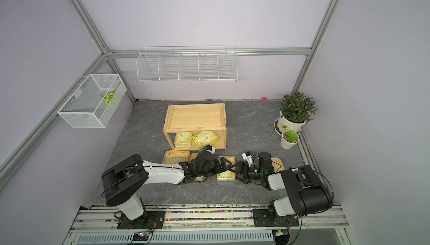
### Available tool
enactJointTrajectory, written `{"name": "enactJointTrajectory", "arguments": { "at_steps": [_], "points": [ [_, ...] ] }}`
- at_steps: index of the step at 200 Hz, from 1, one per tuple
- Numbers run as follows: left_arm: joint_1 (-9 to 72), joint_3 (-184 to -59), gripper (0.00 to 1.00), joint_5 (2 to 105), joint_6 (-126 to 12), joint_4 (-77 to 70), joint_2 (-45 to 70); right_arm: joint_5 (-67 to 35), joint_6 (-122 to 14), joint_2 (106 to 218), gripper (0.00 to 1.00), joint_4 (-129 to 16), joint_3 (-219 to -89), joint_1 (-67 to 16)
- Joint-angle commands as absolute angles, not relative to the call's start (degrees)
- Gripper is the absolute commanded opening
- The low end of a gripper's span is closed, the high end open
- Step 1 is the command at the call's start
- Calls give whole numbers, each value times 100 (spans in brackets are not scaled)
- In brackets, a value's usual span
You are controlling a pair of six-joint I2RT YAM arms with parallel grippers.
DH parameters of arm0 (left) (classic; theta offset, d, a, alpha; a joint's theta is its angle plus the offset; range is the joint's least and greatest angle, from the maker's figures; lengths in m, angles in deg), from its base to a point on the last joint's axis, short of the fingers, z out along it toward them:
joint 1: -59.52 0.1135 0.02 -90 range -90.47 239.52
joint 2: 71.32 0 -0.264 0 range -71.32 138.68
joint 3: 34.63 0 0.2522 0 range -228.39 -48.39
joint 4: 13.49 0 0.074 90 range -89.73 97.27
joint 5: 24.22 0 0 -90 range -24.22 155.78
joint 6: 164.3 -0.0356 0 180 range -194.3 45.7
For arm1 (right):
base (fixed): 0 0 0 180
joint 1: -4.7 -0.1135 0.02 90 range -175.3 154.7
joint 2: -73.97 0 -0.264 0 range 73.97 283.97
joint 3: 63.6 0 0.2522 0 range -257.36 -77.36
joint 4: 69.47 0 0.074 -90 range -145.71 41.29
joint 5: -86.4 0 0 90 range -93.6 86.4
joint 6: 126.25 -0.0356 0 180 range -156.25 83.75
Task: Place the tissue boxes on the shelf by color
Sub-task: Pick up the box of tissues from the center of the board.
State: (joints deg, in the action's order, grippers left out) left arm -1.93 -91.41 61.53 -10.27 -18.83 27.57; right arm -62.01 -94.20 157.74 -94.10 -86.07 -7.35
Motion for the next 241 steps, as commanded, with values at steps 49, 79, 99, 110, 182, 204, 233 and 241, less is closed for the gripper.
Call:
{"name": "enactJointTrajectory", "arguments": {
  "at_steps": [49, 79, 99, 110, 182, 204, 233, 241],
  "points": [
    [-339, -9207, 100, 6019, -988, -1812, 2993, -5902, -10008, 16098, 69, -9718, -8604, -1019],
    [-355, -9198, 100, 6037, -961, -1819, 2991, -5905, -10146, 16370, 66, -10045, -8646, -1156],
    [-354, -9198, 100, 6057, -979, -1775, 2946, -5860, -10148, 16512, 61, -10195, -8560, -1158],
    [-357, -9198, 100, 6059, -981, -1749, 2911, -5858, -10148, 16578, 56, -10290, -8512, -1153],
    [-358, -10016, 100, 6400, -1654, -301, 2221, -5869, -10322, 16335, 26, -10312, -8339, -1000],
    [-358, -10595, 100, 6737, -2074, 560, 1844, -5932, -10205, 15755, 24, -9662, -8363, -793],
    [-340, -11378, 100, 7364, -2562, 1670, 1285, -5916, -9462, 14324, 22, -7431, -8744, -405],
    [-327, -11549, 100, 7569, -2696, 1924, 1125, -5793, -9200, 13904, 22, -6540, -8955, -311]
  ]
}}
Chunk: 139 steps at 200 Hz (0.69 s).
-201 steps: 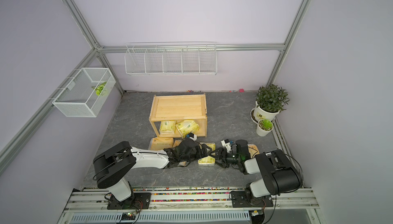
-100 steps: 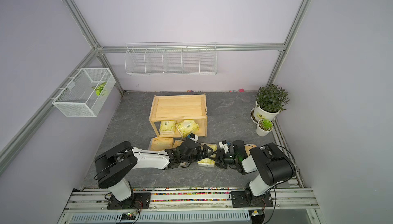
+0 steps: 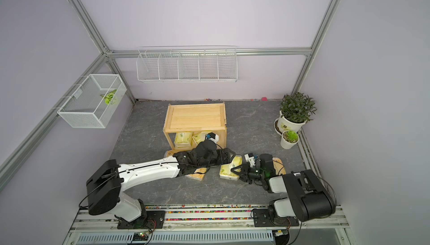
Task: Place the tissue boxes on the shelf by color
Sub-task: Pick up the box of tissues from the center of the board, then place a box of tissues on the shelf.
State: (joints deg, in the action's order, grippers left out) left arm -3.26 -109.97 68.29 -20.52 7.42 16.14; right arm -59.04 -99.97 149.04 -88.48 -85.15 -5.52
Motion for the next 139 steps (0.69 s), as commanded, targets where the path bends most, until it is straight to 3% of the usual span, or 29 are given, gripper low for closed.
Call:
{"name": "enactJointTrajectory", "arguments": {
  "at_steps": [1, 20, 43, 84, 139],
  "points": [
    [-325, -11569, 100, 7596, -2708, 1951, 1106, -5770, -9168, 13854, 22, -6429, -8983, -303],
    [-222, -11797, 100, 7950, -2905, 2331, 682, -5469, -8609, 13118, 22, -5019, -9410, -79],
    [90, -12018, 100, 8292, -2963, 2895, 159, -5580, -8473, 12963, 22, -4551, -9691, 314],
    [824, -12316, 100, 8857, -3056, 3852, -541, -5507, -8403, 13509, 22, -4522, -10106, 917],
    [2915, -11837, 100, 7955, -3107, 4038, -1042, -5123, -8614, 14783, 23, -5045, -11129, 989]
  ]
}}
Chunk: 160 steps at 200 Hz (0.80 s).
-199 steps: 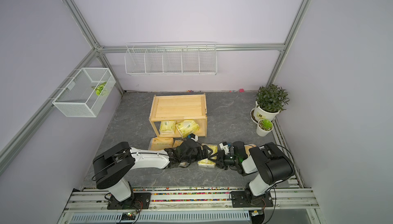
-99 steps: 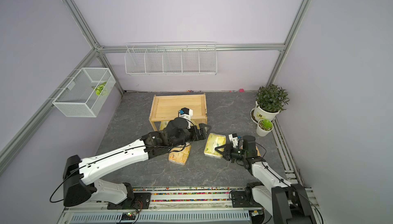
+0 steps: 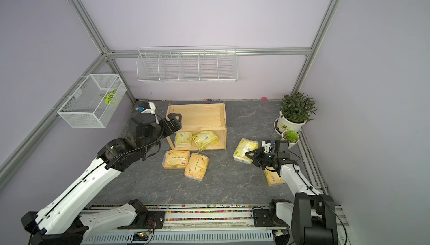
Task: Place the tissue boxes on the shelf by color
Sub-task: Place a box of tissues on the shelf.
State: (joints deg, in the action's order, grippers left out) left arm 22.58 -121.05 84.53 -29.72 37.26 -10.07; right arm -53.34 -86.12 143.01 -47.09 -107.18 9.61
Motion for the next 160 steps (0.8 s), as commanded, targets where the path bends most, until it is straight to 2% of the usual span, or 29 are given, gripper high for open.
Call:
{"name": "enactJointTrajectory", "arguments": {
  "at_steps": [1, 31, 64, 121, 160],
  "points": [
    [2953, -11831, 100, 7935, -3115, 4018, -1046, -5119, -8620, 14812, 23, -5062, -11151, 989],
    [3871, -11576, 100, 7375, -3194, 3706, -896, -5005, -8801, 15571, 23, -5471, -11601, 971],
    [4338, -11536, 100, 7070, -3246, 3420, -556, -4996, -8772, 16262, 23, -5571, -12311, 770],
    [4808, -11477, 100, 6569, -3225, 2940, -52, -5142, -8532, 17408, 23, -5510, -13511, 103],
    [4933, -11406, 100, 6169, -3337, 2636, 190, -5458, -8387, 17946, 22, -5546, -14002, -56]
  ]
}}
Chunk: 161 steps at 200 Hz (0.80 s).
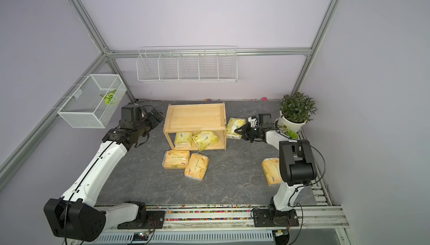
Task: Place the tissue boxes on the shelf by color
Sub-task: Place a box of tissues on the shelf.
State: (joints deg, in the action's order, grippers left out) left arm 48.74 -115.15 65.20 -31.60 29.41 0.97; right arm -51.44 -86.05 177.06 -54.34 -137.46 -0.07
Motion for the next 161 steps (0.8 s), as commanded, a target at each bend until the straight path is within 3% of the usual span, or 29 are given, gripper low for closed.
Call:
{"name": "enactJointTrajectory", "arguments": {
  "at_steps": [1, 161],
  "points": [
    [4933, -11405, 100, 6163, -3336, 2628, 194, -5467, -8383, 17954, 22, -5554, -14011, -61],
    [4986, -11474, 100, 5294, -3429, 2198, 733, -6021, -7905, 18922, 18, -5276, -14534, -497]
  ]
}}
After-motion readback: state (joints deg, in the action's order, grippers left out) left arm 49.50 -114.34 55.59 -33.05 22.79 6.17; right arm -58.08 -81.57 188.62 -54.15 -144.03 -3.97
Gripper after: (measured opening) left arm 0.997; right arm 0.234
